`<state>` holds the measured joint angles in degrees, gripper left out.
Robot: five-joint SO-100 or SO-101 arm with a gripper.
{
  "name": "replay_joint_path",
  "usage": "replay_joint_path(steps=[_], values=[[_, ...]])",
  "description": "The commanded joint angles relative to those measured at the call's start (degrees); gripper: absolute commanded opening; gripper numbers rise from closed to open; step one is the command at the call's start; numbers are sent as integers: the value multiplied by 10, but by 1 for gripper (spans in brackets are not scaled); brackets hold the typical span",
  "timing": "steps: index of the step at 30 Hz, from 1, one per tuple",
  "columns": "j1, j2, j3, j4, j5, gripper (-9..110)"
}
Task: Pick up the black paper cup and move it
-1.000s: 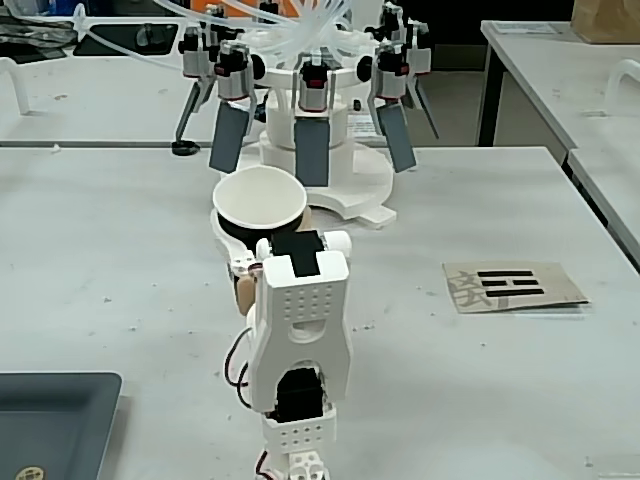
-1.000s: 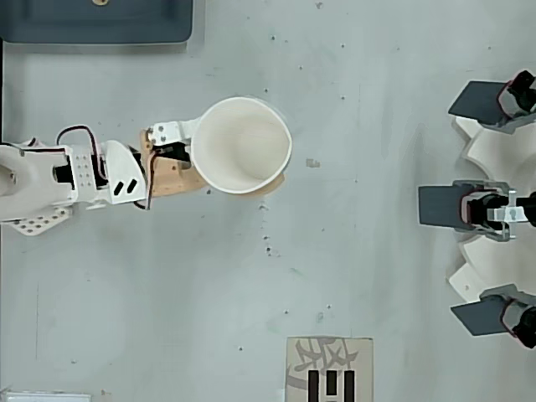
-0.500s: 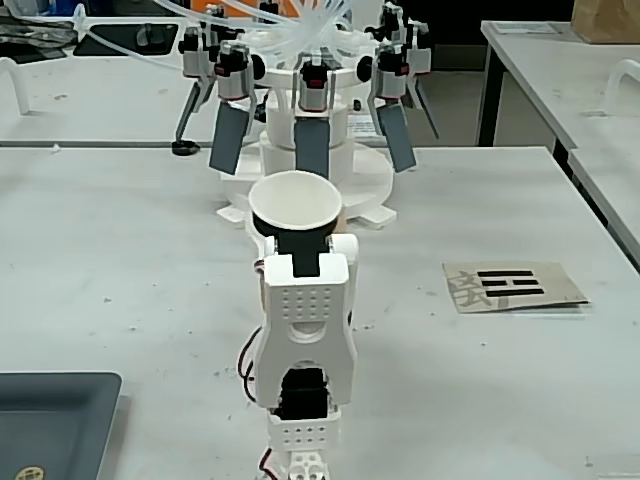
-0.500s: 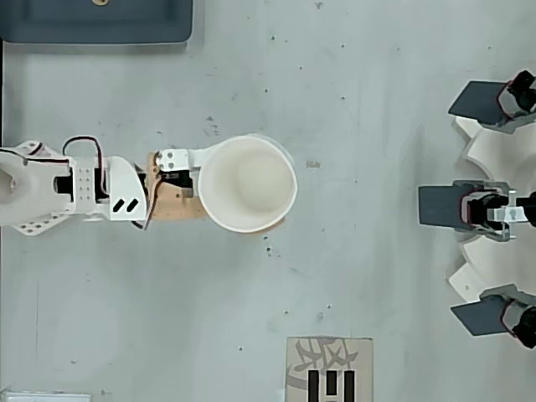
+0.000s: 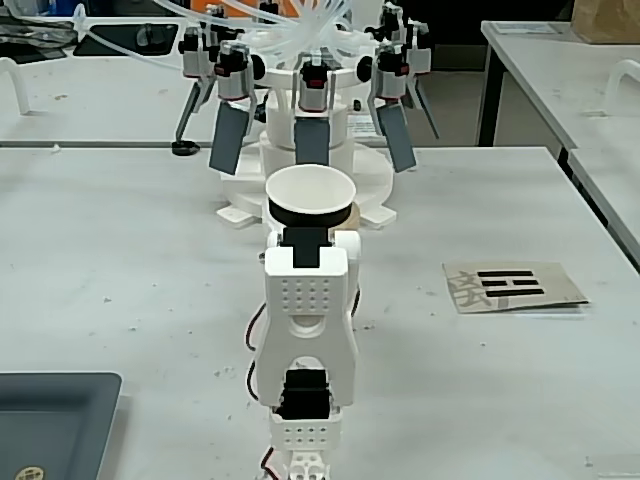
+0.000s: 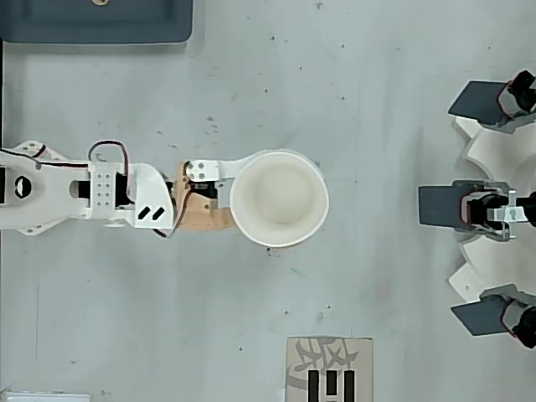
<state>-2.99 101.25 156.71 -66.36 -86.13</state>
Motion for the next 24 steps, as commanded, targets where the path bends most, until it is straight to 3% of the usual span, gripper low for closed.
replay_joint_path(steps=[1, 24], values=[[5, -7, -69, 16, -4, 13], [8, -143, -309, 140, -16, 12]])
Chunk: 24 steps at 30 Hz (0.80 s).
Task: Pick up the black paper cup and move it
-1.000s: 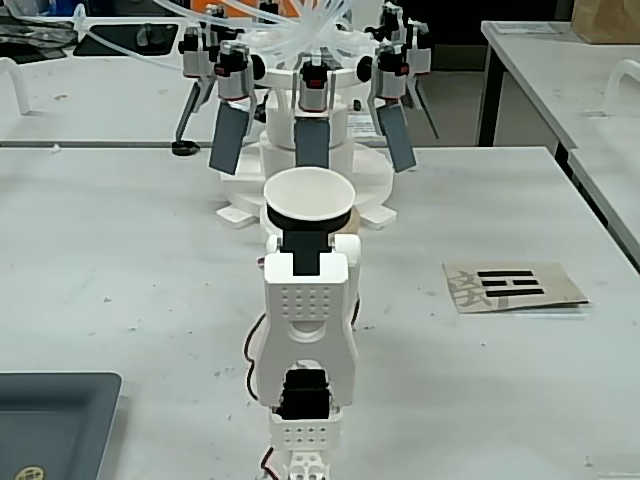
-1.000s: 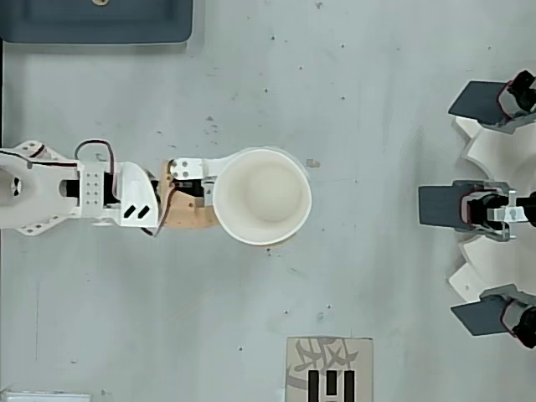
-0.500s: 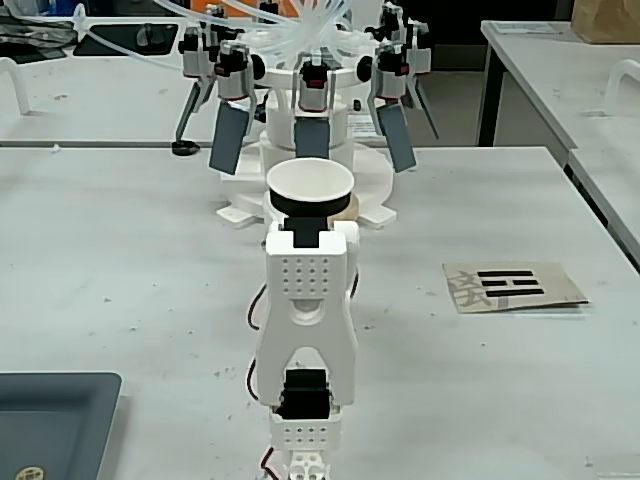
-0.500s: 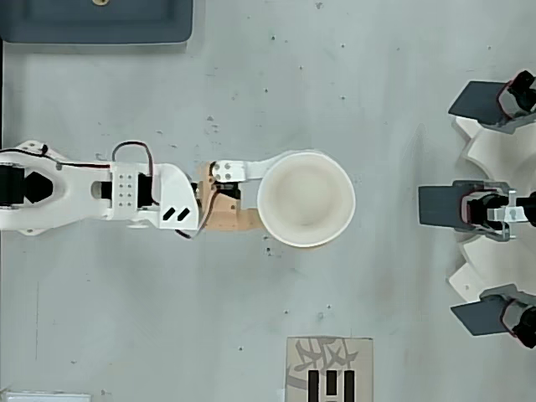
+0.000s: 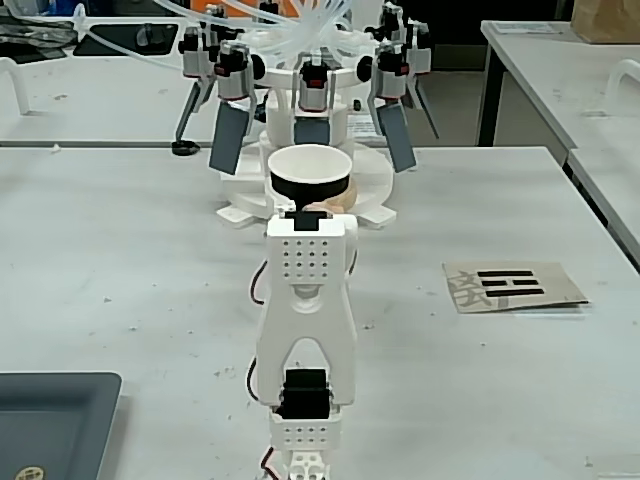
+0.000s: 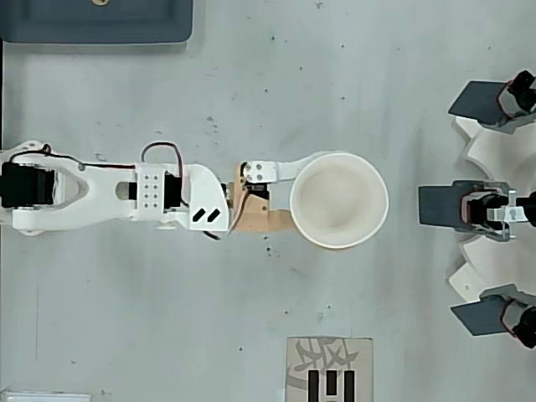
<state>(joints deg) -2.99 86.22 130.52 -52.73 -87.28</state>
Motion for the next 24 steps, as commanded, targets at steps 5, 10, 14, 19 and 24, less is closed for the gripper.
replay_joint_path(steps=[5, 10, 14, 19, 24], values=[[9, -11, -82, 24, -5, 12], [9, -36, -120, 36, -8, 11], [9, -47, -135, 43, -8, 11], [9, -61, -149, 46, -9, 11], [9, -73, -166, 54, -9, 11]])
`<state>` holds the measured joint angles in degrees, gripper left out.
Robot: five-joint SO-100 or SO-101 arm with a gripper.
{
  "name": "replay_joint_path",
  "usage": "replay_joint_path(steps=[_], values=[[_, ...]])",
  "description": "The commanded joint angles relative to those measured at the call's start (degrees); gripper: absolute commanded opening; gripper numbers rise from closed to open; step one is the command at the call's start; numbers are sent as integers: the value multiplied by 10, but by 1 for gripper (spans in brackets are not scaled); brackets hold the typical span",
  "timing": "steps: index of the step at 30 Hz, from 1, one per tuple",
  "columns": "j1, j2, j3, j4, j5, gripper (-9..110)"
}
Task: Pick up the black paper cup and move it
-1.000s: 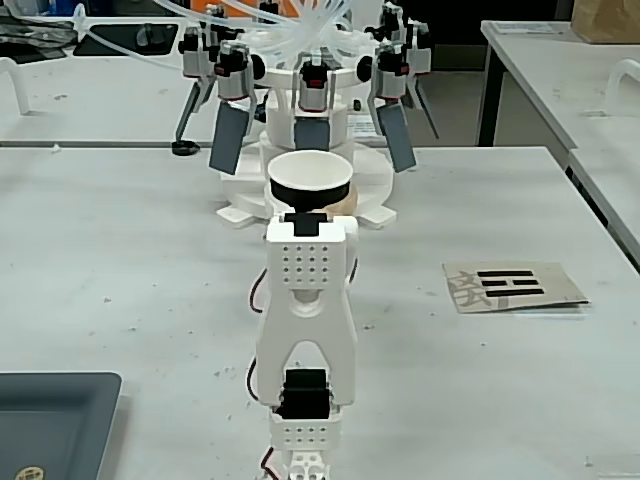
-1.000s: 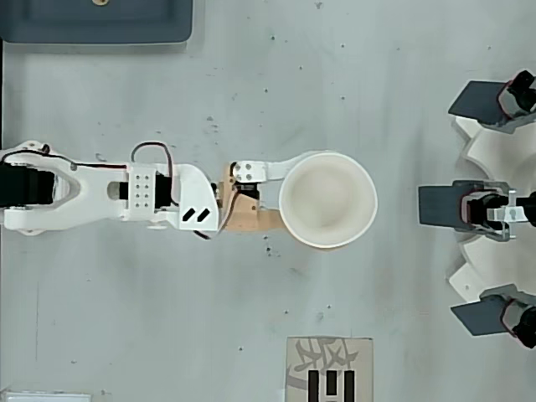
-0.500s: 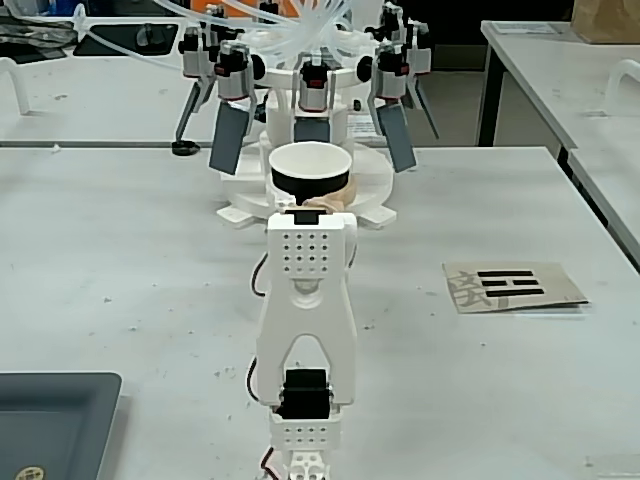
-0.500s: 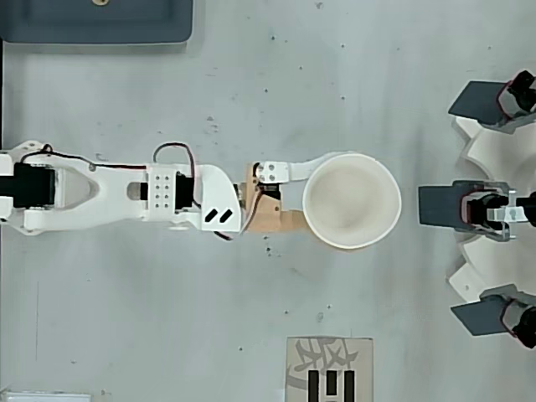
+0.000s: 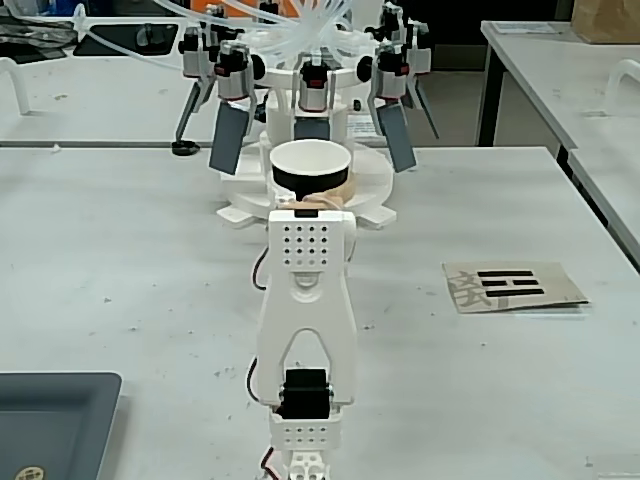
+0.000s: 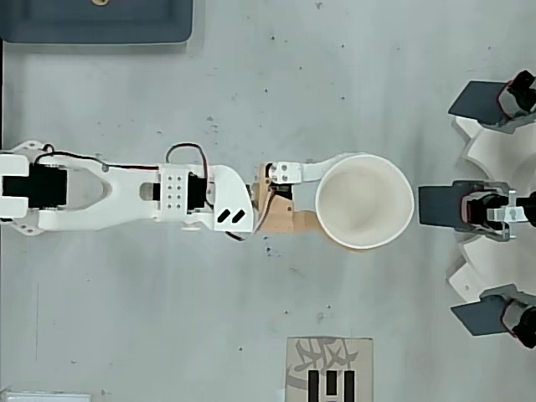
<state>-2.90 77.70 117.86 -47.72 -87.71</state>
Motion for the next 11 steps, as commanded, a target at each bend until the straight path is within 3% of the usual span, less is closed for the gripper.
replay_joint_path(steps=[1, 11], values=[[8, 11, -44, 5, -4, 11], [8, -1, -54, 7, -4, 11]])
